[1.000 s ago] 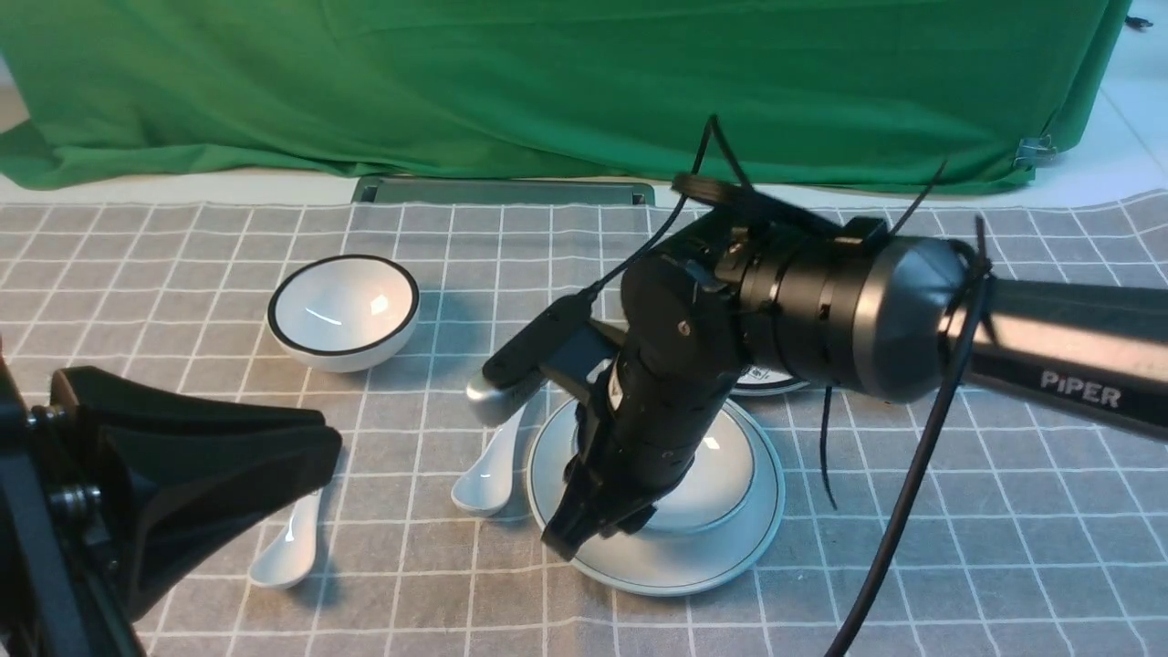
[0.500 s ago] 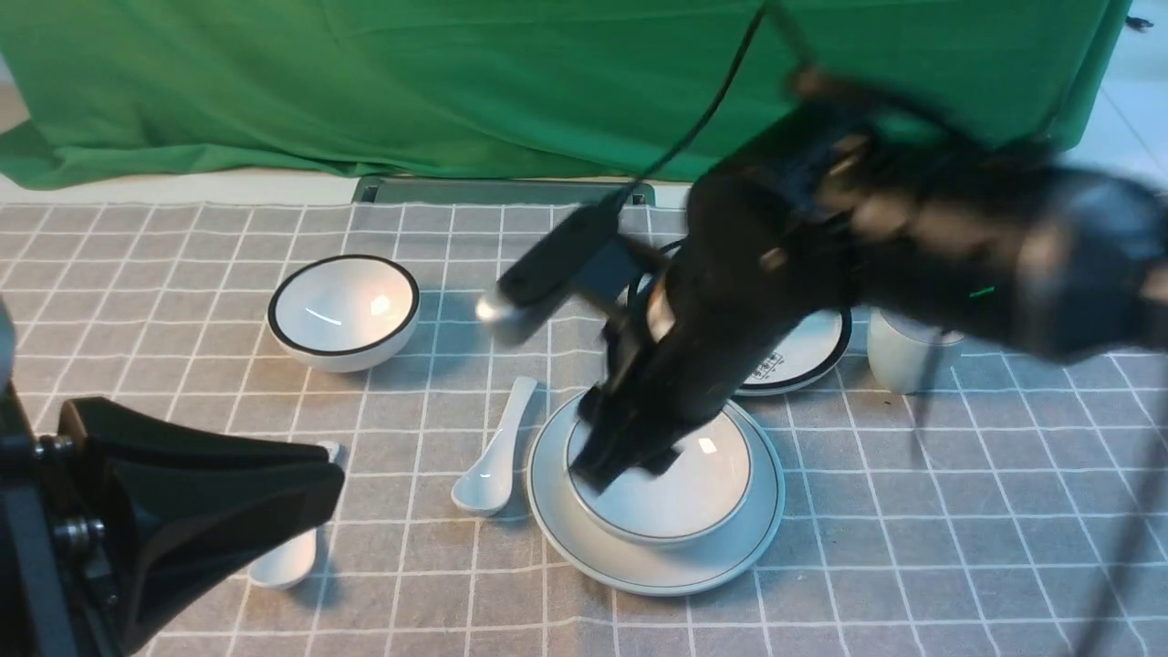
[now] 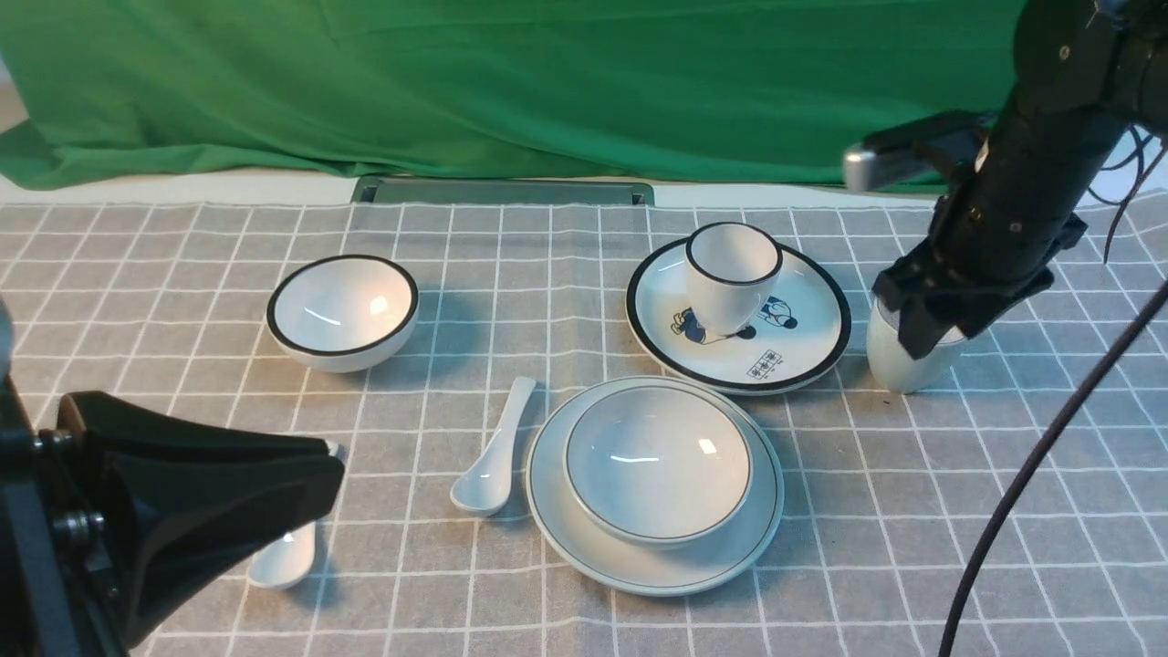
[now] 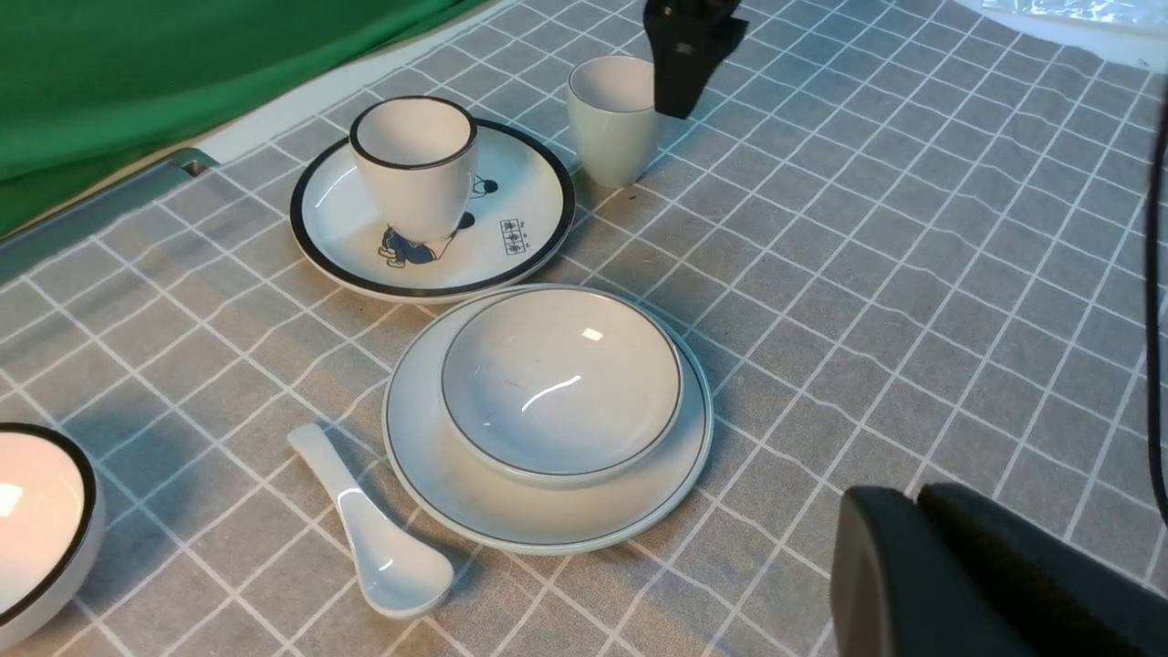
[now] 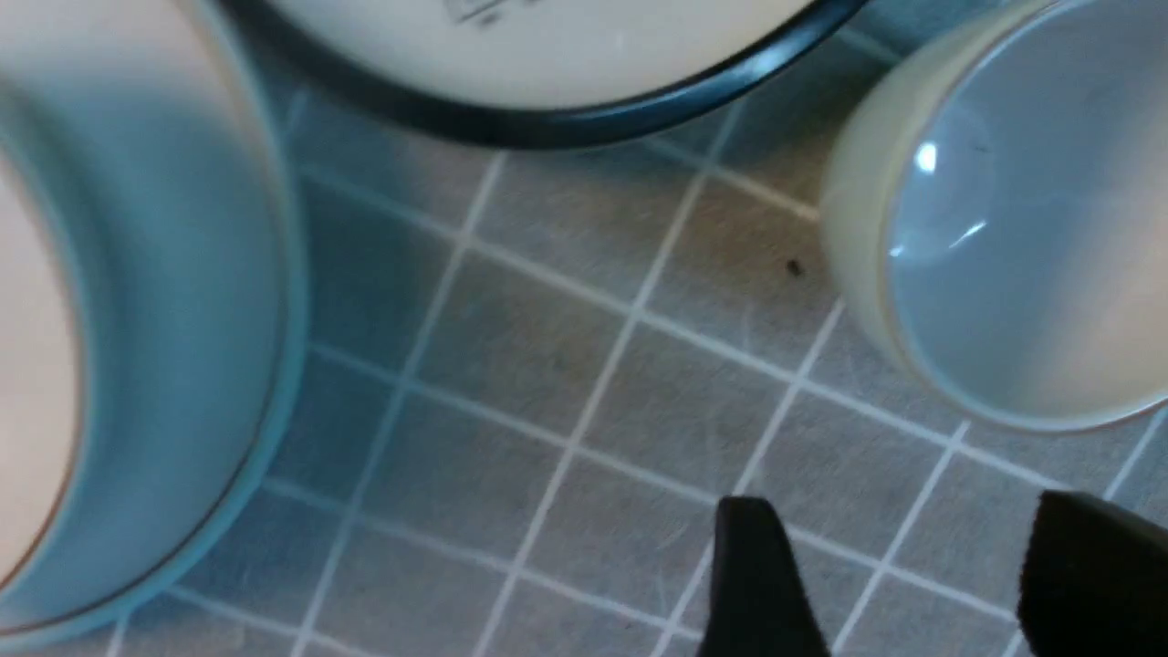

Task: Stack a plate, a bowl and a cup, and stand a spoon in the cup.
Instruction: Use the right arm to grab a blue teacup, then use the right arm to put the blue teacup into the blue rice bowl in the middle

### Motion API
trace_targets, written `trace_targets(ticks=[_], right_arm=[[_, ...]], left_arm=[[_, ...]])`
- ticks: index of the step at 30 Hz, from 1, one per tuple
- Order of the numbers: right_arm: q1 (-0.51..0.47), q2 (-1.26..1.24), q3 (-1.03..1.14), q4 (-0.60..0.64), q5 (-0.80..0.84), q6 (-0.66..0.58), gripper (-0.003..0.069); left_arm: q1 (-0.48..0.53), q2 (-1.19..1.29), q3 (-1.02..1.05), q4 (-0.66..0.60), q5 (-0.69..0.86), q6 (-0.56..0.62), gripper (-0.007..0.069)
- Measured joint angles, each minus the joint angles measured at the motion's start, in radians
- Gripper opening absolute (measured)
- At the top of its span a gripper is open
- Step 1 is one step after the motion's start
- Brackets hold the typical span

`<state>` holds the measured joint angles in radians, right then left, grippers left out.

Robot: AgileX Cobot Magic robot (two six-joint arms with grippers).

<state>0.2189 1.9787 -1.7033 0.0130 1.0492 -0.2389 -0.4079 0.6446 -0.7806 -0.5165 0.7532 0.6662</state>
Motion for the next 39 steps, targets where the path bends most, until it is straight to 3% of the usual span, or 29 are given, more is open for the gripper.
trace_targets(ticks=[15,20,22,24,30,33,39], right_arm=[[-0.007,0.168,-0.083,0.056,-0.113,-0.091,0.0441],[0.001,0.194,-0.085,0.056,-0.103,-0.145,0.0244],[0.002,0.193,-0.089,0.056,-0.093,-0.147,0.0202],[0.002,0.191,-0.103,0.054,-0.048,-0.150,0.0083],[0.031,0.080,-0.105,0.098,0.049,-0.151,0.0079],[0.126,-0.050,-0.072,0.128,0.076,-0.121,0.0079],[0.413,-0.167,0.048,0.162,0.045,-0.092,0.0079]], left_arm=[[0.000,0.000,0.000,-0.001,-0.007,-0.017,0.0017],[0.000,0.000,0.000,-0.001,-0.007,-0.022,0.0017],[0.000,0.000,0.000,-0.001,-0.007,-0.022,0.0017],[0.000,0.000,0.000,0.002,-0.001,-0.022,0.0017],[0.000,0.000,0.000,0.019,0.023,-0.022,0.0017],[0.000,0.000,0.000,0.022,0.039,-0.022,0.0017],[0.000,0.000,0.000,0.029,0.048,-0.019,0.0017]])
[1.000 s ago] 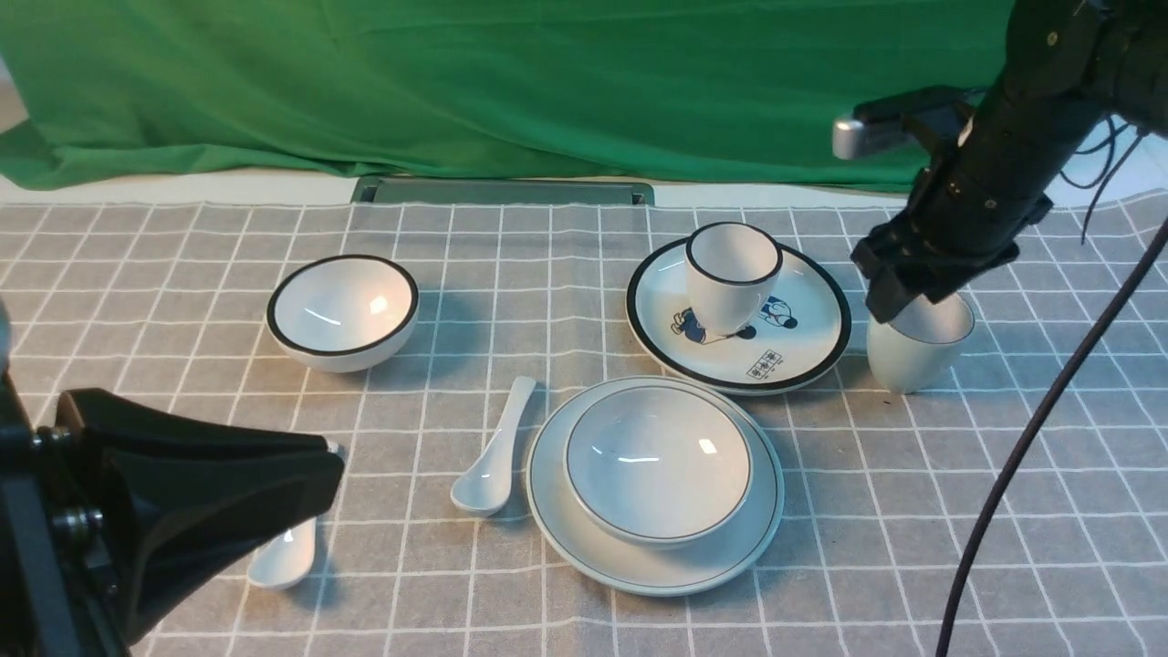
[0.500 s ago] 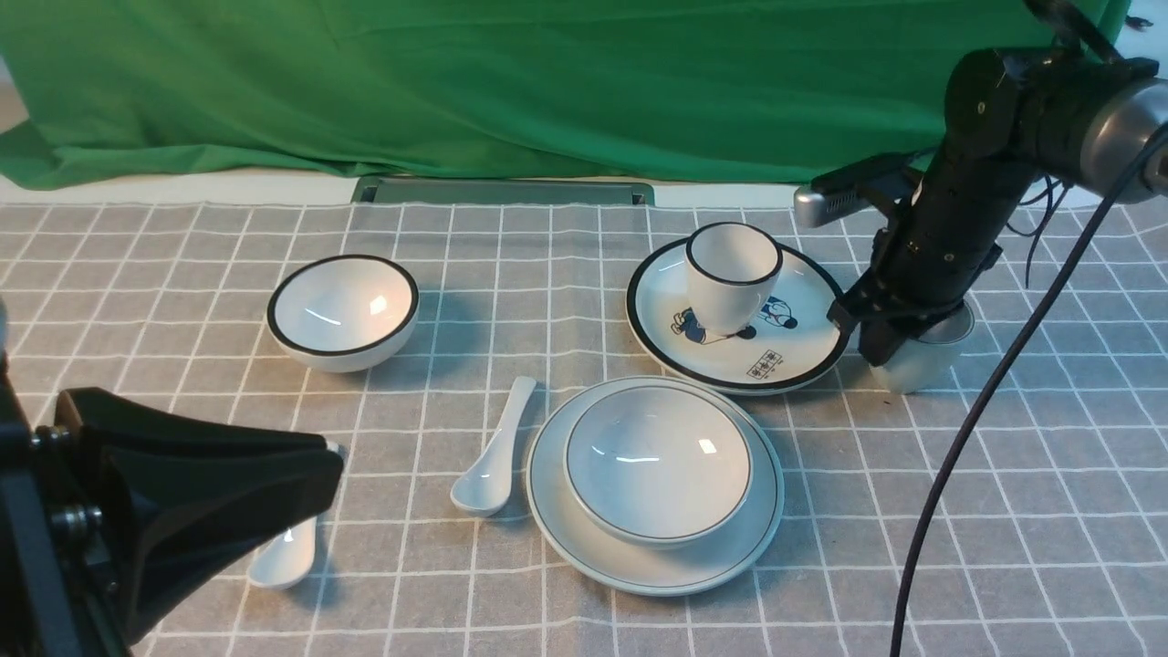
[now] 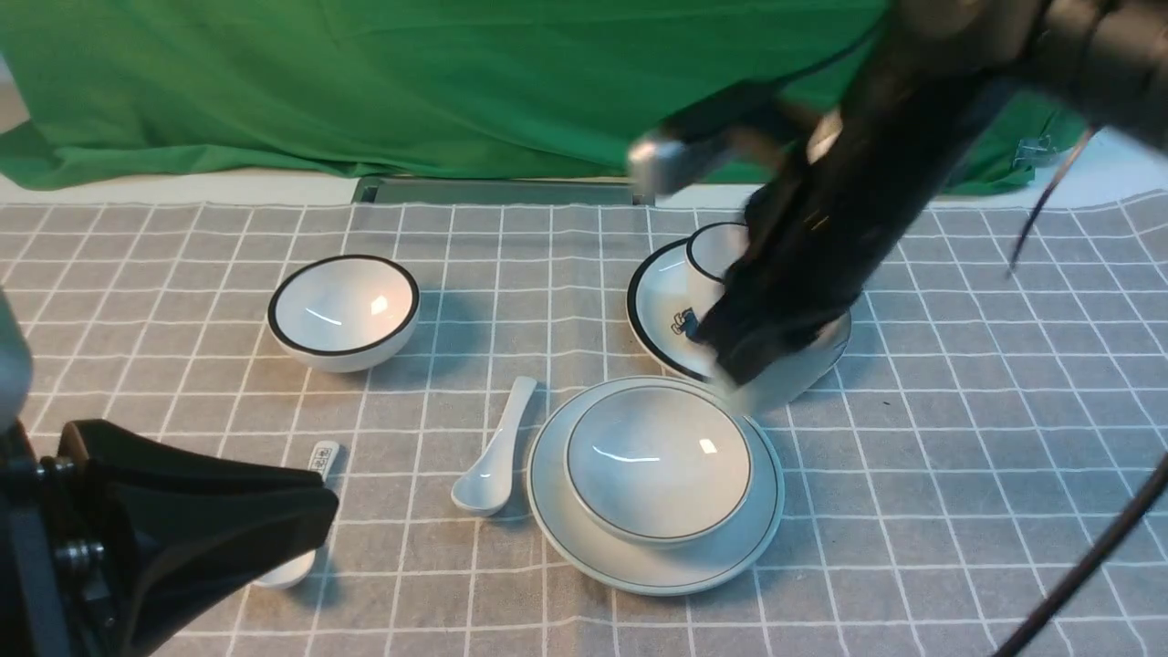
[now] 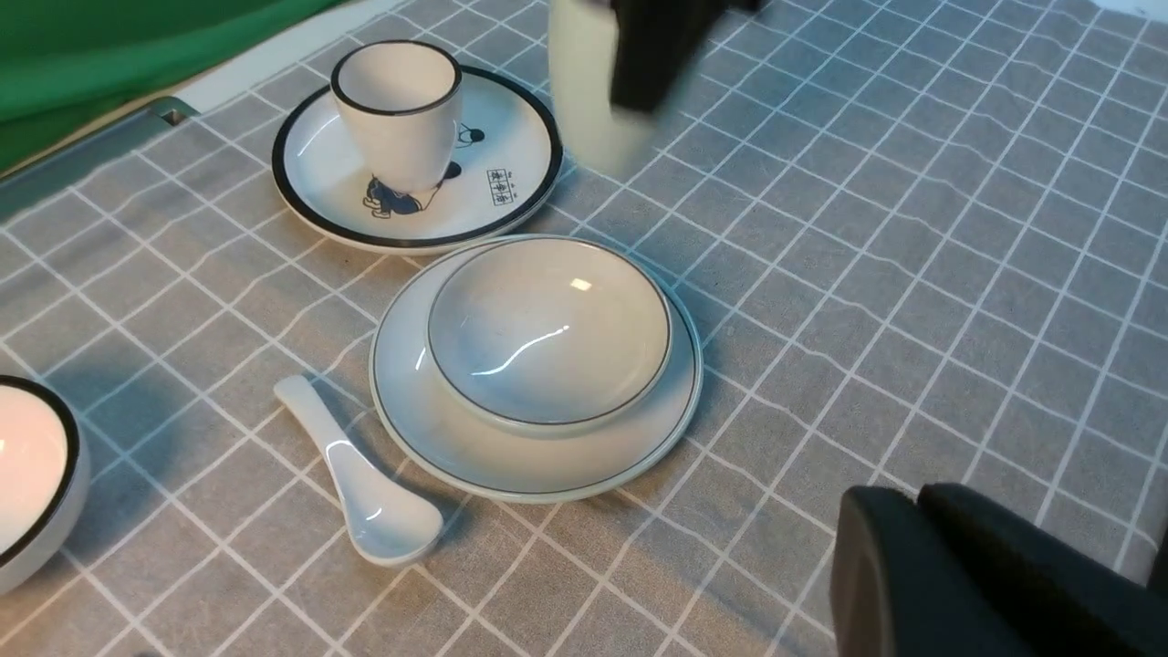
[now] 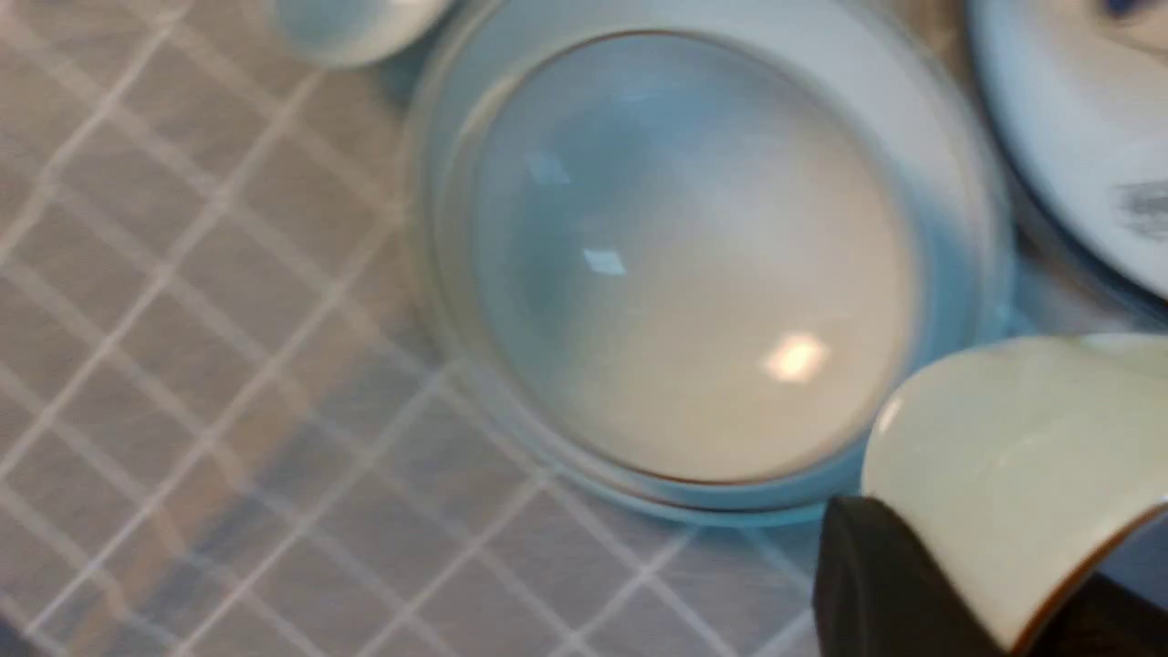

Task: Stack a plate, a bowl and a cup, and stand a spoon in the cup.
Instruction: Use the right arm to put the blue teacup into the blue rice bowl in the middle

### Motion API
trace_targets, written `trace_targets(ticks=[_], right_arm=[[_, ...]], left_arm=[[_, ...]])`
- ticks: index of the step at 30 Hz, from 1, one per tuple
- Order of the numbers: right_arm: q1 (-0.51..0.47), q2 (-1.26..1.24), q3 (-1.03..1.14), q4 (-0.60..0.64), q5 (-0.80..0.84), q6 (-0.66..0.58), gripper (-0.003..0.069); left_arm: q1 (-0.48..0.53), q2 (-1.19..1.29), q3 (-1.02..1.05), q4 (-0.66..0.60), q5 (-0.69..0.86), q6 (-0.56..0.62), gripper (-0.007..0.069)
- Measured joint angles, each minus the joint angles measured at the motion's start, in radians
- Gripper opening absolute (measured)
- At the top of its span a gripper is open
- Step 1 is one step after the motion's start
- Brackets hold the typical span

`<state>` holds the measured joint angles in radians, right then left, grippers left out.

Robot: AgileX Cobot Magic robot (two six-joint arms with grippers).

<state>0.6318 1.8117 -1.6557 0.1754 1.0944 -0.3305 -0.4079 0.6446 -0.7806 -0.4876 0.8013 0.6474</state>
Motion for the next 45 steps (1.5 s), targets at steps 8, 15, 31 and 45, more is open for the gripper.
trace_targets(ticks=[8,15,31,45], right_arm=[[0.145,0.132,0.036,-0.082,-0.132,0.056,0.0079],[0.112,0.194,0.037,-0.116,-0.195,0.086,0.0079],[0.091,0.194,0.037,-0.119,-0.214,0.143,0.0136],[0.091,0.131,-0.018,-0.127,-0.106,0.156,0.0354]], left_arm=[[0.000,0.000,0.000,0.004,0.004,0.000,0.0017],[0.000,0.000,0.000,0.004,0.009,0.000,0.0017],[0.000,0.000,0.000,0.004,0.011,0.000,0.0017],[0.000,0.013,0.000,0.018,0.011,-0.063,0.0017]])
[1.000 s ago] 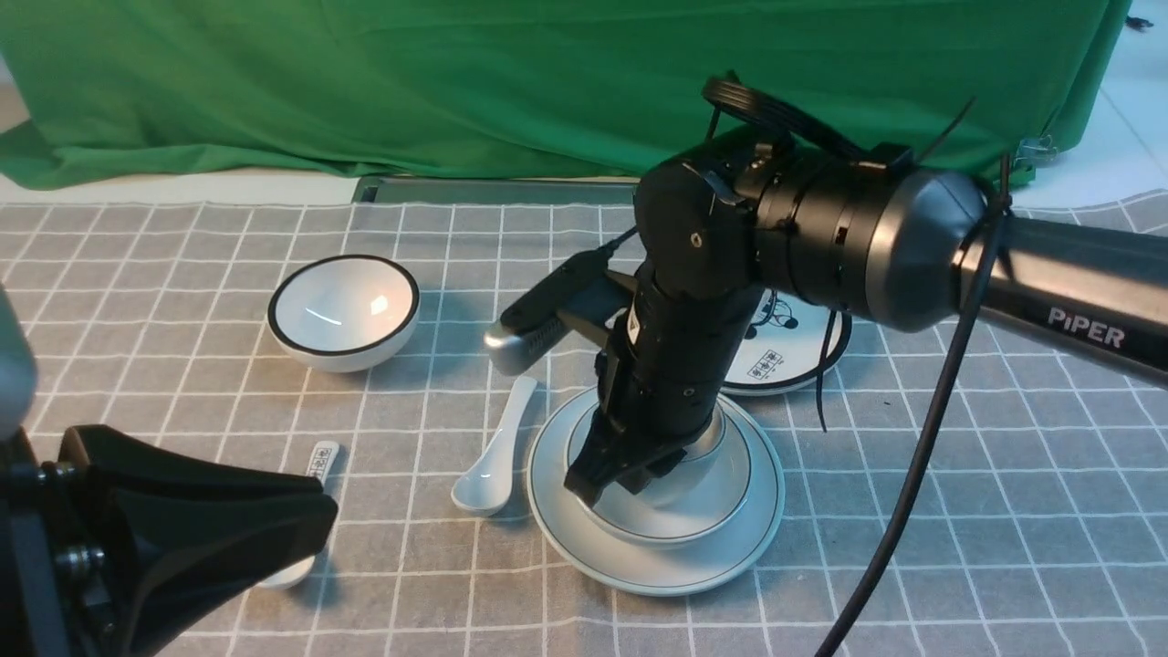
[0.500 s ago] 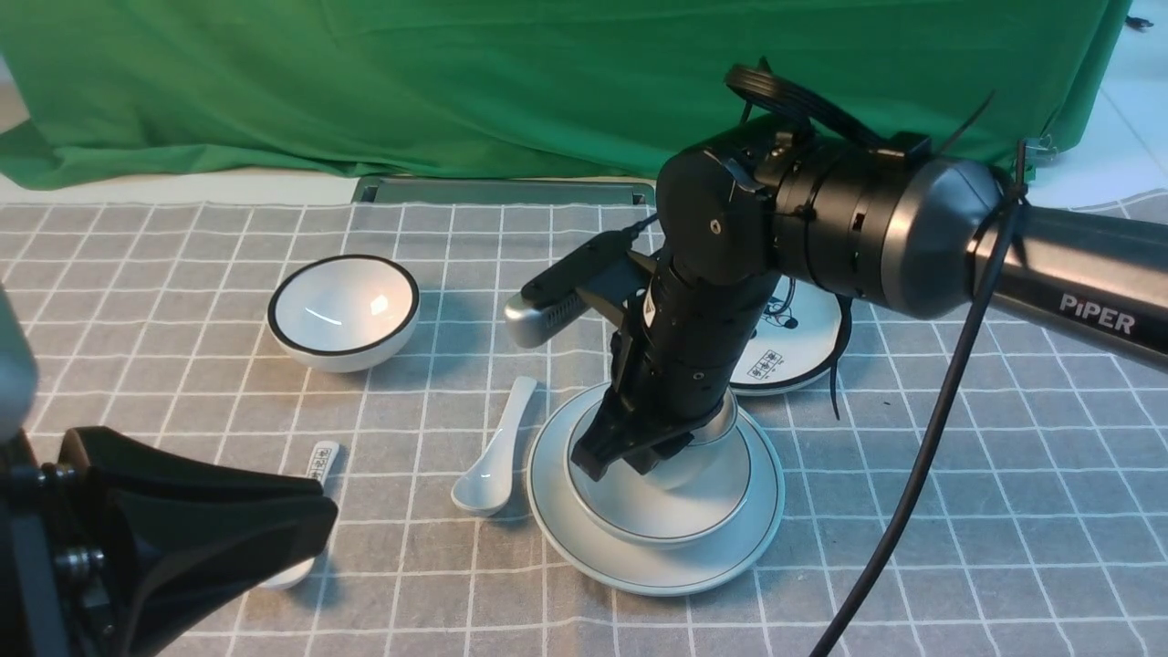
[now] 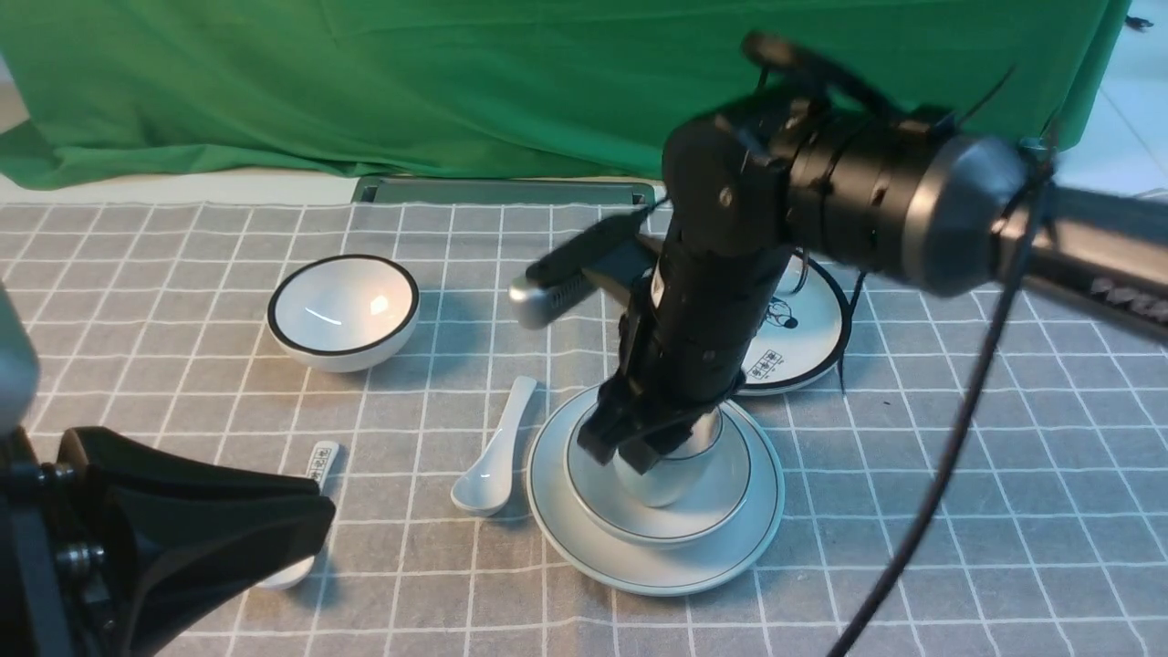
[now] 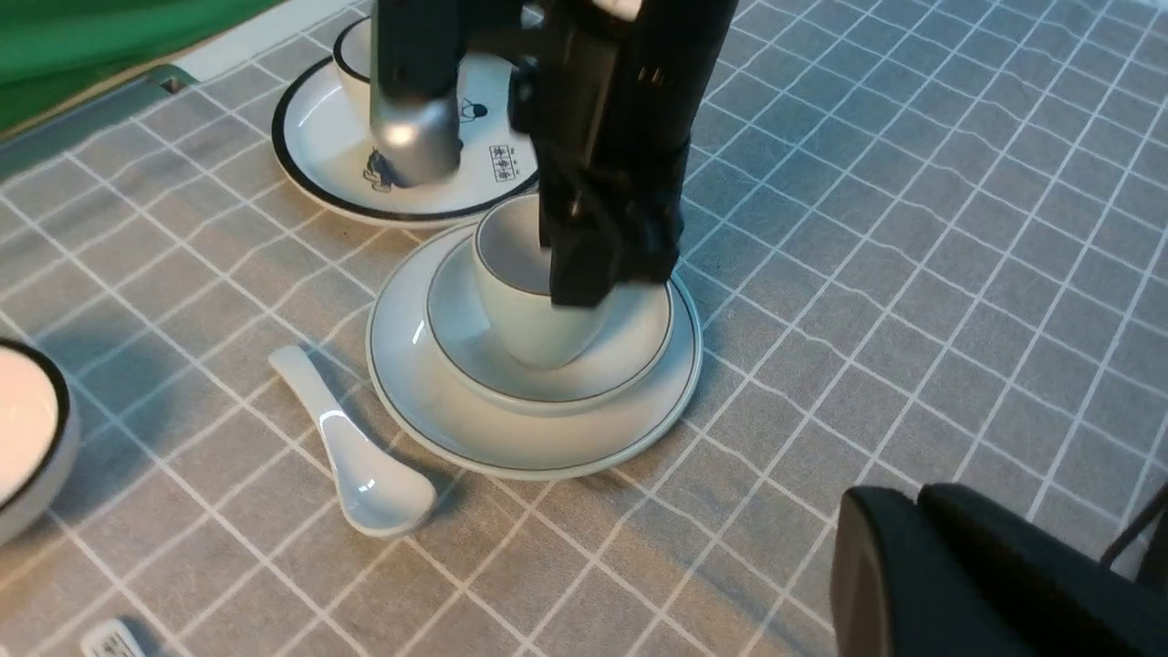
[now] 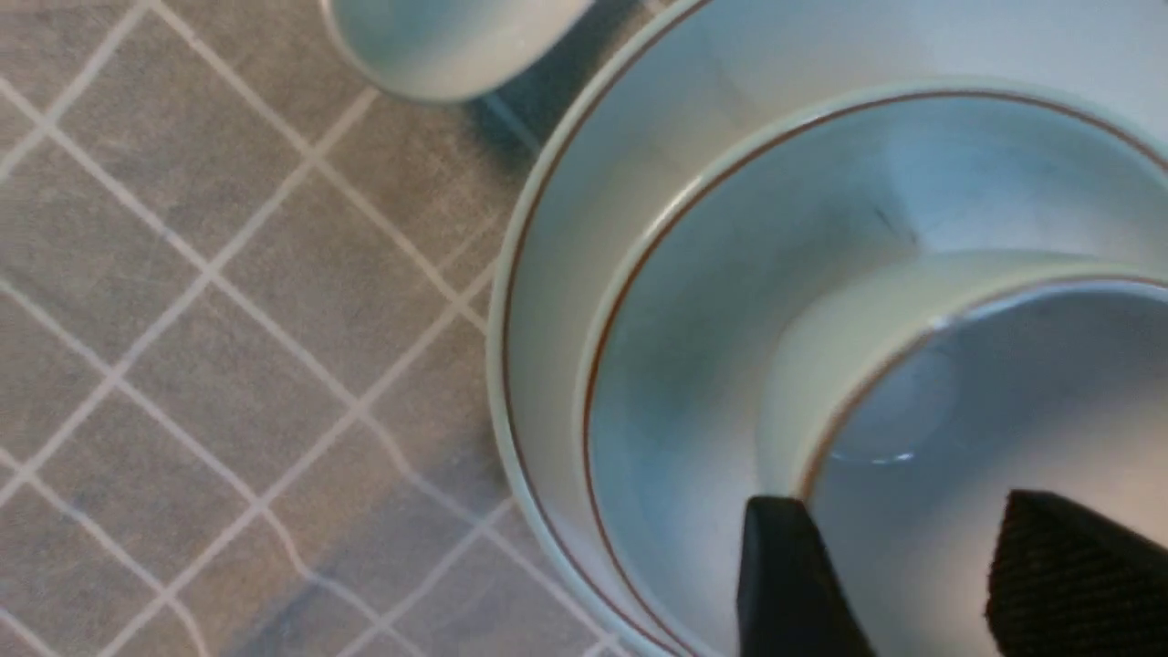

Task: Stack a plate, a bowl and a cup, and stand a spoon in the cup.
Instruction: Use the right arm to put the blue teacup into the blue rice bowl in the middle, then use the left arm to grab a blue soup spoon

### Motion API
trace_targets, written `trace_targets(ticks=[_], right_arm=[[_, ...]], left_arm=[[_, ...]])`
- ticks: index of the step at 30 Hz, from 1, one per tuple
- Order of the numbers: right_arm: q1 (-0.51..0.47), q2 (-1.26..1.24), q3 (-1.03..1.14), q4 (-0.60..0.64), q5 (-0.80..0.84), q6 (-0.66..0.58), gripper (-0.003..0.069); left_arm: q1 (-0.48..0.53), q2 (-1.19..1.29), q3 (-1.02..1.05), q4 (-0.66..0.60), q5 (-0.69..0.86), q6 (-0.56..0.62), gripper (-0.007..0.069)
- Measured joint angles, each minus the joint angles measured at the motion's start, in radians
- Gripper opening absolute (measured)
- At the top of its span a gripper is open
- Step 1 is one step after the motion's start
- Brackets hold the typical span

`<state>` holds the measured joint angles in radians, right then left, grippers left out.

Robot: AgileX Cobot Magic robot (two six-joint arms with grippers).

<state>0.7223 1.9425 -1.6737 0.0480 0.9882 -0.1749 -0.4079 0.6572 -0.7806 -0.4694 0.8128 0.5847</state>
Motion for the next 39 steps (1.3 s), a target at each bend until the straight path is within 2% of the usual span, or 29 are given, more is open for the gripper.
trace_targets(ticks=[5,8,10,13,16,20,24,29,32,36,39], right_arm=[[0.000,-0.180,-0.017,-0.018,0.077,-0.002,0.0357],[-0.001,-0.304,-0.005,-0.048,0.142,0.006,0.0258],[-0.001,-0.408,0.060,-0.060,0.142,0.009,0.0156],[-0.001,-0.548,0.167,-0.065,0.142,0.032,0.0090],[-0.001,-0.663,0.278,-0.065,0.138,0.050,0.0072],[-0.001,-0.844,0.469,-0.066,0.087,0.084,0.0071],[-0.001,-0.940,0.560,-0.066,0.071,0.104,0.0074],[-0.001,-1.058,0.658,-0.066,0.064,0.127,0.0081],[-0.001,-1.111,0.692,-0.066,0.064,0.142,0.0087],[-0.001,-1.140,0.697,-0.066,0.058,0.160,0.0087],[-0.001,-1.147,0.700,-0.066,0.057,0.163,0.0087]], left_arm=[[0.000,0.129,-0.017,0.034,0.013,-0.099,0.0017],[0.000,0.310,-0.093,0.066,0.042,-0.159,0.0017],[0.000,0.456,-0.163,0.088,0.043,-0.186,0.0017],[0.000,0.628,-0.258,0.112,0.042,-0.218,0.0017],[0.000,0.773,-0.351,0.158,0.042,-0.272,0.0017],[0.000,1.000,-0.506,0.287,0.065,-0.388,0.0031],[0.013,1.143,-0.633,0.345,0.115,-0.418,0.0066],[0.035,1.336,-0.806,0.369,0.191,-0.432,0.0171],[0.036,1.431,-0.916,0.382,0.215,-0.434,0.0293],[0.036,1.490,-0.972,0.394,0.215,-0.436,0.0375],[0.036,1.533,-0.987,0.395,0.219,-0.437,0.0404]])
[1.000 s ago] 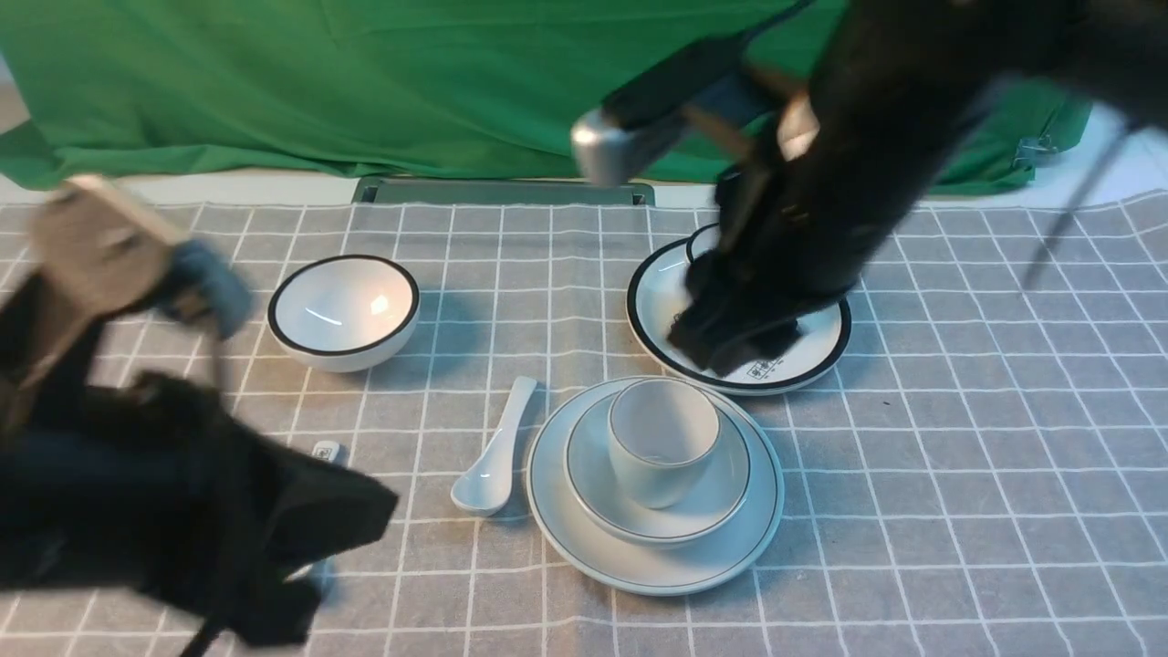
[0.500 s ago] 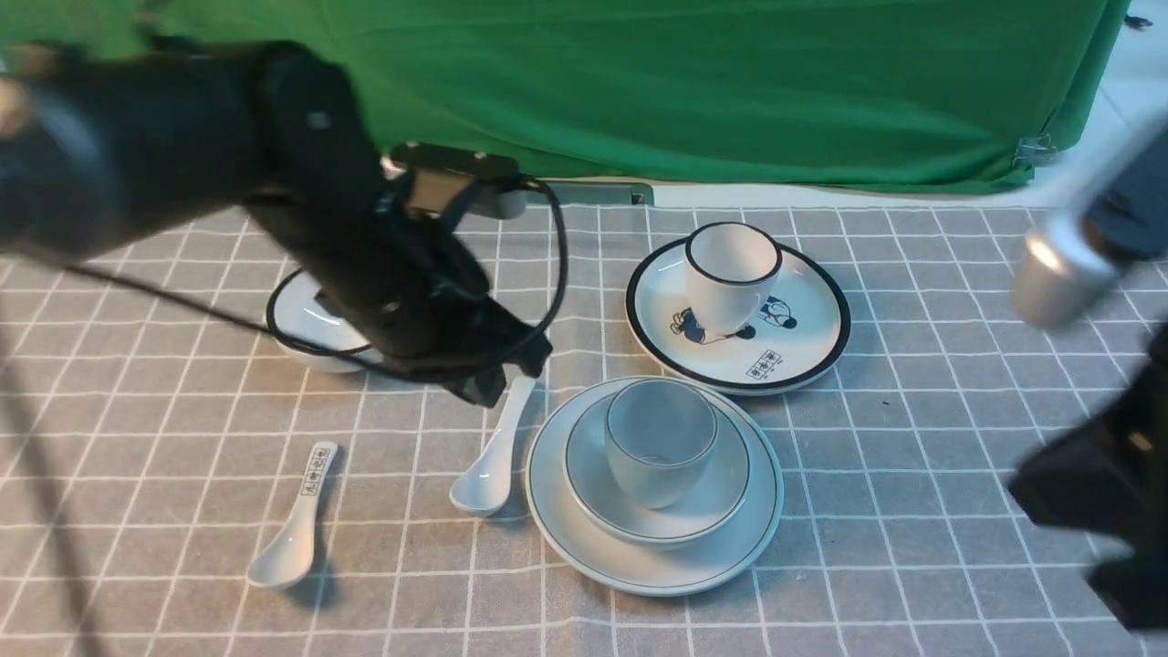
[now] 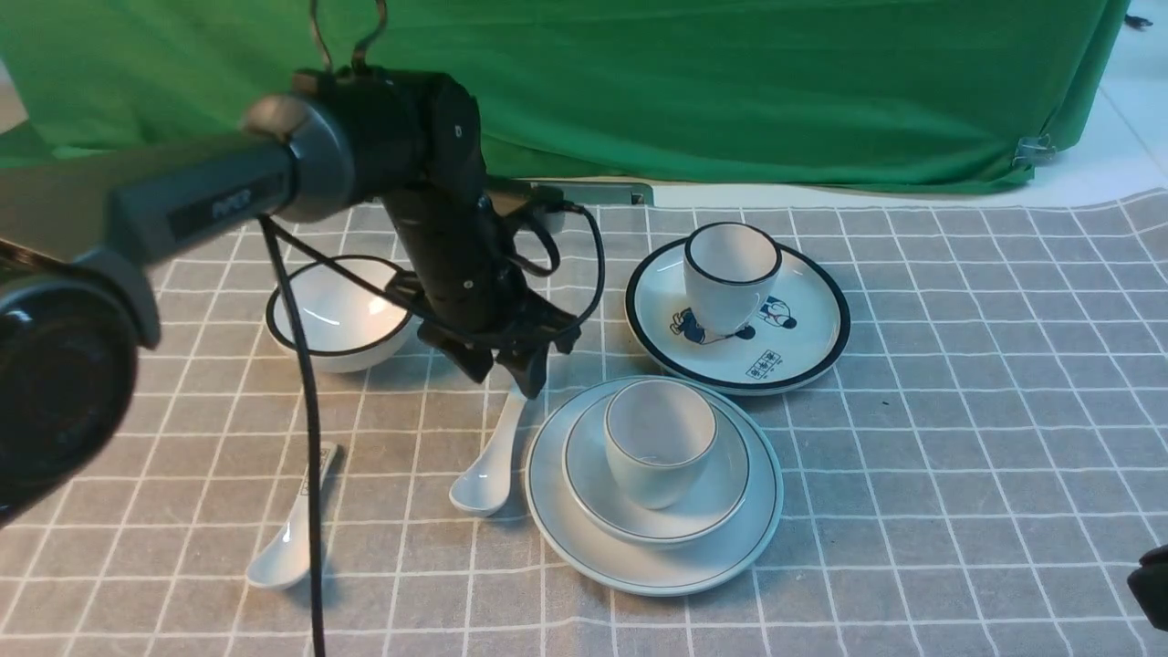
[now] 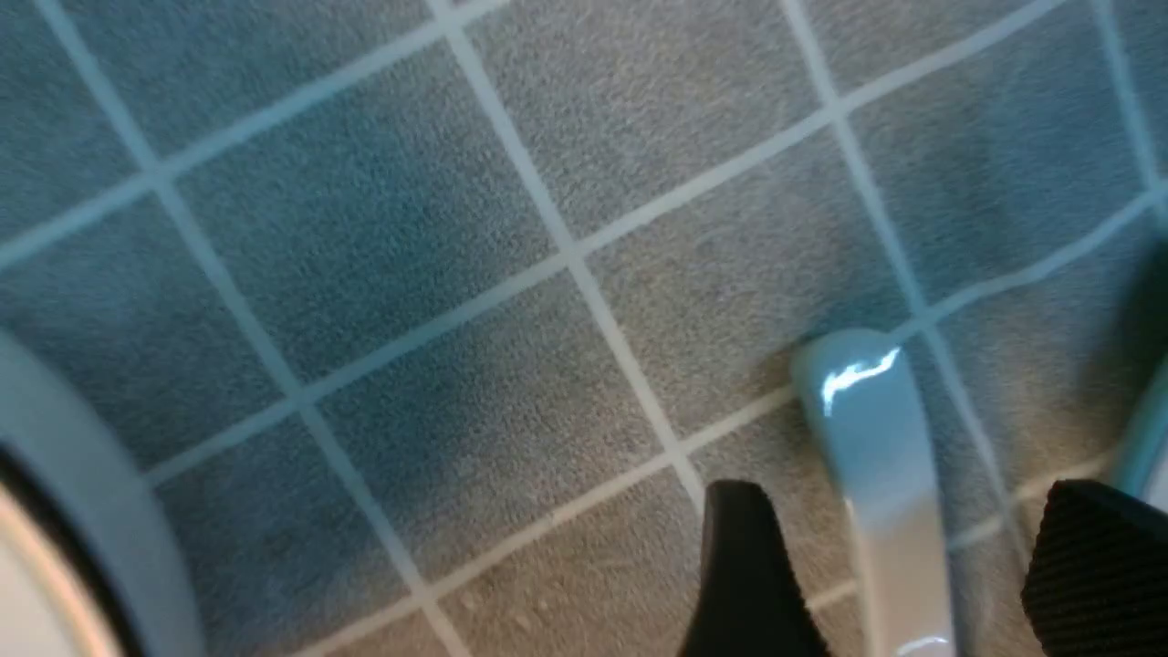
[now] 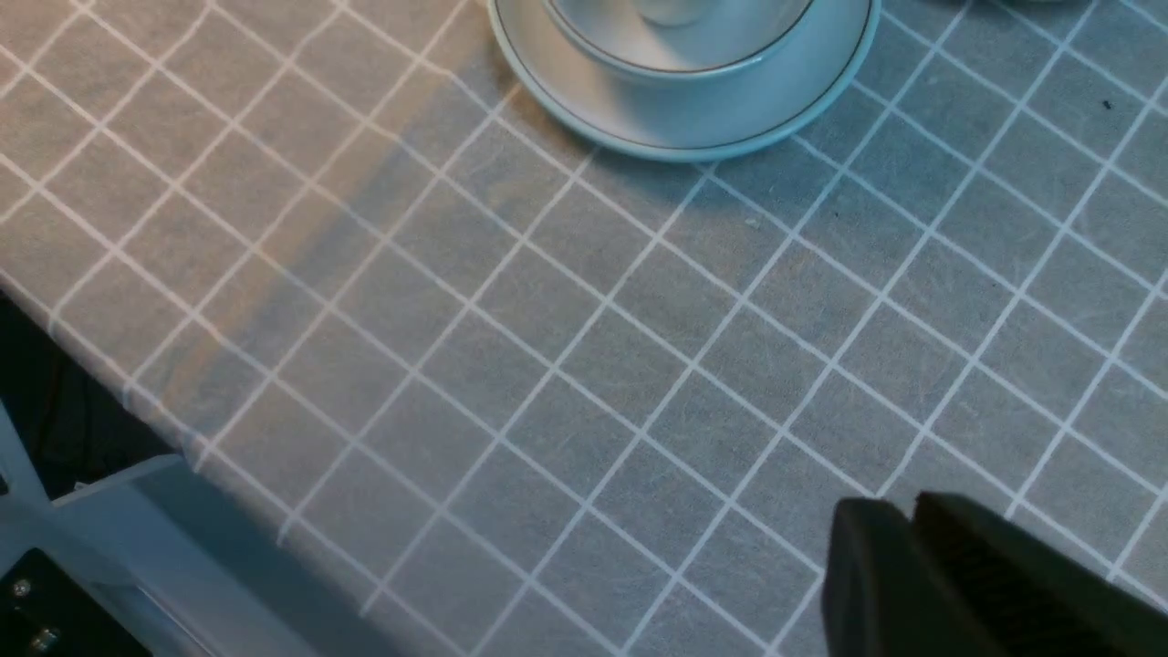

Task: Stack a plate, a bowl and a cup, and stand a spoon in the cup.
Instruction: Use the left arm to grab a blue soup spoon

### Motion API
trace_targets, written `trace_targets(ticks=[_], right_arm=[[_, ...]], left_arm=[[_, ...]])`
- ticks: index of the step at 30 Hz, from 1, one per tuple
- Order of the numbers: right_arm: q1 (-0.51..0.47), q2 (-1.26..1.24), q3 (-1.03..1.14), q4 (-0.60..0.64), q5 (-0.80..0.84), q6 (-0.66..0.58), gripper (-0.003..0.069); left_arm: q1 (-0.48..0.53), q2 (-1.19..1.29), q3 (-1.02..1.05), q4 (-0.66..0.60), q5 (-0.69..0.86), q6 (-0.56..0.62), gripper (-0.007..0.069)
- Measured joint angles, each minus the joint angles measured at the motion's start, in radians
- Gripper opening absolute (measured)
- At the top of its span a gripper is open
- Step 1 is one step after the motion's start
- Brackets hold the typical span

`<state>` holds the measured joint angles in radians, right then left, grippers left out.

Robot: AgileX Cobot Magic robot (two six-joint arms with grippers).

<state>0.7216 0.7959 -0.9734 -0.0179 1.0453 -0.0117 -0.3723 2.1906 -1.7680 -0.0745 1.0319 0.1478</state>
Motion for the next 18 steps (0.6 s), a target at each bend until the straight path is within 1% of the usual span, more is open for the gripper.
trace_targets(ticks=[3,6,9,10,12,13,14,15,18], right_arm=[[0.000,0.000,0.000,0.000,-0.004,0.000,0.0087],[0.000,0.000,0.000,0.000,-0.008,0.000,0.0087],[0.000,0.000,0.000,0.000,-0.010,0.000,0.0087],[0.000,0.000,0.000,0.000,-0.010,0.000,0.0088],[0.000,0.000,0.000,0.000,-0.011,0.000,0.0088],[0.000,0.000,0.000,0.000,-0.011,0.000,0.0088],[0.000,0.000,0.000,0.000,-0.011,0.000,0.0089],[0.000,0.000,0.000,0.000,-0.011,0.004,0.0090],[0.000,0.000,0.000,0.000,-0.007,0.004,0.0090]], left_arm=[[0.000,0.034,-0.001,0.000,0.001,0.000,0.0405],[0.000,0.044,-0.008,0.006,0.005,-0.001,0.0390],[0.001,0.051,-0.015,0.011,0.007,0.000,0.0325],[0.002,0.054,-0.017,0.017,0.009,0.000,0.0290],[0.005,0.056,-0.021,0.019,0.013,0.003,0.0204],[0.008,0.056,-0.021,0.018,0.019,0.016,0.0134],[0.009,0.059,-0.021,0.016,0.020,0.024,0.0118],[0.010,0.056,-0.020,-0.014,0.022,0.044,0.0107],[0.004,0.032,-0.009,-0.058,0.030,0.058,0.0111]])
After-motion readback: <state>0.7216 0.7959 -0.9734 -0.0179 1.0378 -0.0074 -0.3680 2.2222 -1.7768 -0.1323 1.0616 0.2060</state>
